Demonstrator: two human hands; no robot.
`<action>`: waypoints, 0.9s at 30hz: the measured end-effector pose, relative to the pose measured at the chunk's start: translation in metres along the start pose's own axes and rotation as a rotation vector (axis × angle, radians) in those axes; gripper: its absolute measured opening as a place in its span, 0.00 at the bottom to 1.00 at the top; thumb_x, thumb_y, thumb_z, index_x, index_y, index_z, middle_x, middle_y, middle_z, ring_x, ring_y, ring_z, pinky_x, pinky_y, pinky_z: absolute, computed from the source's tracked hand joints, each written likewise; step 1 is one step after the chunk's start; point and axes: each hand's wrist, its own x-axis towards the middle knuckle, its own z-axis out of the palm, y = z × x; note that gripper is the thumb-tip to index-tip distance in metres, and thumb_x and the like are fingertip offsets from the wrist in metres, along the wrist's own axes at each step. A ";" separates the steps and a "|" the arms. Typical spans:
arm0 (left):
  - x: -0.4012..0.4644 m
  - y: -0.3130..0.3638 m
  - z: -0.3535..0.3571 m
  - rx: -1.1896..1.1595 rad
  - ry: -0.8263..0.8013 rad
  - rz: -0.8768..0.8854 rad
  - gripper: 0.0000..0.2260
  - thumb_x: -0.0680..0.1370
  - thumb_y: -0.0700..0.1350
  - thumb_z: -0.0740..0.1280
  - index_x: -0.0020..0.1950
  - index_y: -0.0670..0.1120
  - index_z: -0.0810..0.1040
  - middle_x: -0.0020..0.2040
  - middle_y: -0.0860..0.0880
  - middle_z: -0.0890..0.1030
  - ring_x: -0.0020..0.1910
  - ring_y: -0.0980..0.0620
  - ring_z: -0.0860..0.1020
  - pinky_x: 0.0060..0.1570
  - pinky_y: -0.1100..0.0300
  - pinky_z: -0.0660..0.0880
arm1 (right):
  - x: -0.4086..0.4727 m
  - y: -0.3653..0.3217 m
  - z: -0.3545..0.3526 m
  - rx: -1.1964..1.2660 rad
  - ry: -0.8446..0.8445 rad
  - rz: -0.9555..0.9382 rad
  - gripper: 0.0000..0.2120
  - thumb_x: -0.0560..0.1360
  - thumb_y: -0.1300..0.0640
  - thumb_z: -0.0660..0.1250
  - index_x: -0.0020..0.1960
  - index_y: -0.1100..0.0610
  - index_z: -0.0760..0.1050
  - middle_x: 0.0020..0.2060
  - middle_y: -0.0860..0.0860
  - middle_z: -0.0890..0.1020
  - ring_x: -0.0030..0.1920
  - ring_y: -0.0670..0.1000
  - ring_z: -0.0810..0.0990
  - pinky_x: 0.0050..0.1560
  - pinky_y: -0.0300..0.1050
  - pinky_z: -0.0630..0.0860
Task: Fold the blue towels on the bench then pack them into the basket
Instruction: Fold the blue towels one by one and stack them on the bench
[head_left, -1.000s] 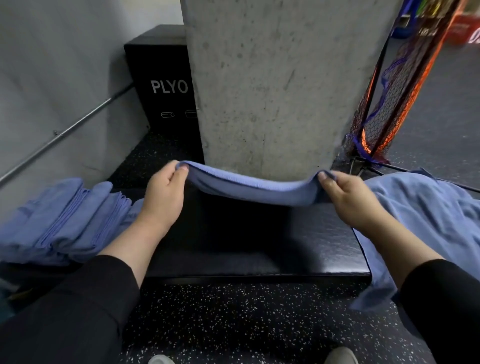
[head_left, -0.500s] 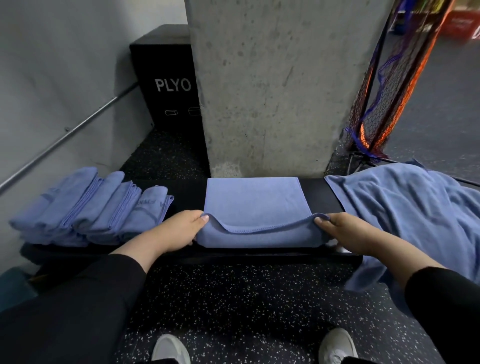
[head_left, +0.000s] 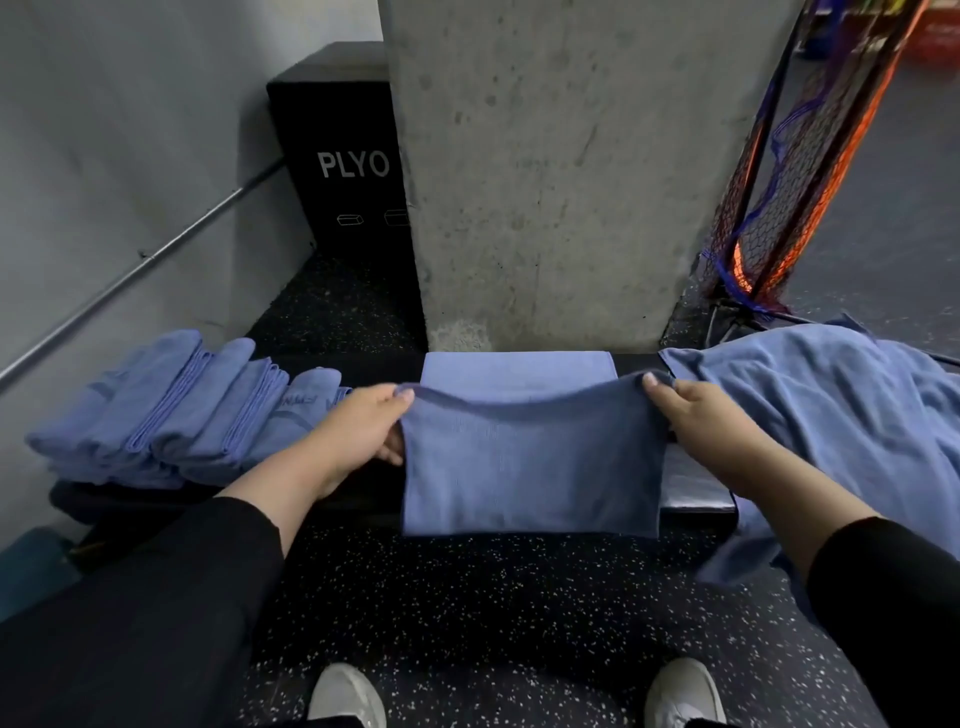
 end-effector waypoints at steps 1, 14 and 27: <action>0.009 -0.001 -0.001 0.037 0.079 0.042 0.13 0.85 0.52 0.59 0.49 0.49 0.80 0.43 0.46 0.84 0.42 0.46 0.82 0.44 0.50 0.82 | 0.008 -0.002 0.005 -0.043 0.071 -0.004 0.23 0.83 0.43 0.59 0.38 0.60 0.71 0.32 0.54 0.70 0.36 0.52 0.70 0.40 0.48 0.65; 0.061 -0.011 0.033 0.676 0.192 0.080 0.18 0.86 0.50 0.56 0.38 0.44 0.69 0.37 0.45 0.76 0.37 0.46 0.72 0.34 0.52 0.61 | 0.050 0.021 0.046 -0.216 0.050 0.063 0.20 0.85 0.50 0.56 0.50 0.67 0.74 0.36 0.56 0.75 0.36 0.52 0.70 0.34 0.47 0.63; 0.010 -0.005 0.021 0.828 -0.031 0.069 0.18 0.86 0.50 0.57 0.38 0.44 0.69 0.41 0.45 0.78 0.40 0.46 0.75 0.39 0.52 0.67 | 0.008 0.026 0.026 -0.424 -0.134 0.080 0.18 0.84 0.49 0.58 0.53 0.61 0.79 0.49 0.57 0.84 0.52 0.57 0.81 0.54 0.49 0.74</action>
